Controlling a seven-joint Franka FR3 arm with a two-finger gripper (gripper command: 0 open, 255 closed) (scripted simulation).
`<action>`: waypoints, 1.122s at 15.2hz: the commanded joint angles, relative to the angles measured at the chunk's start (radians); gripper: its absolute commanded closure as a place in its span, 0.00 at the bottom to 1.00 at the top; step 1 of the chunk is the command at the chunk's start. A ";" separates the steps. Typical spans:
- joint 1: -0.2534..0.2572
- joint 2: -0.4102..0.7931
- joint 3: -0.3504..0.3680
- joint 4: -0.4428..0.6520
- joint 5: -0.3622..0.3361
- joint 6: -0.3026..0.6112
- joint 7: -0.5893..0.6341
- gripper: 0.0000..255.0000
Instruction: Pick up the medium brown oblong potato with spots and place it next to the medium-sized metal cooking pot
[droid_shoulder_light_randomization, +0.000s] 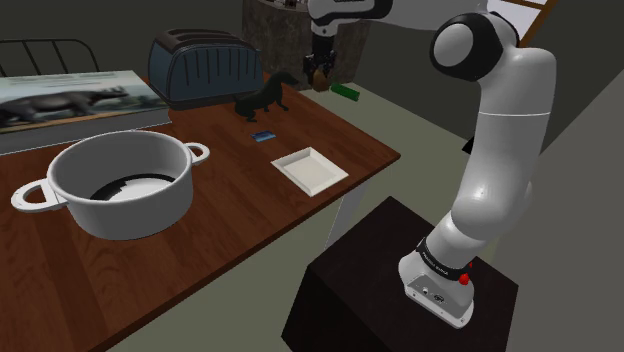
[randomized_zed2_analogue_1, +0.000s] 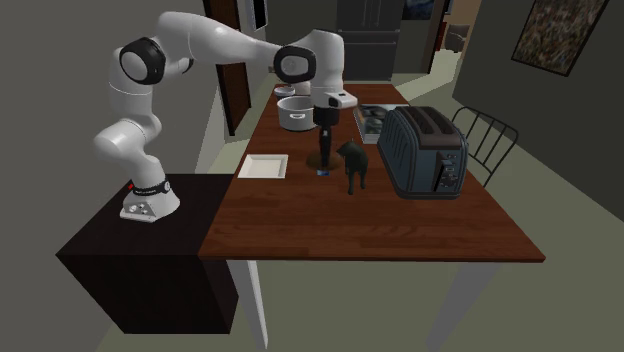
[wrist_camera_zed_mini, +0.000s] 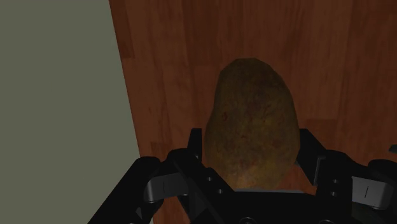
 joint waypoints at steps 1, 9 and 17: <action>0.000 -0.002 0.000 0.022 0.001 -0.024 -0.004 1.00; 0.000 0.013 -0.001 0.153 0.004 -0.139 -0.018 1.00; 0.090 -0.189 0.038 -0.134 -0.019 -0.073 0.118 1.00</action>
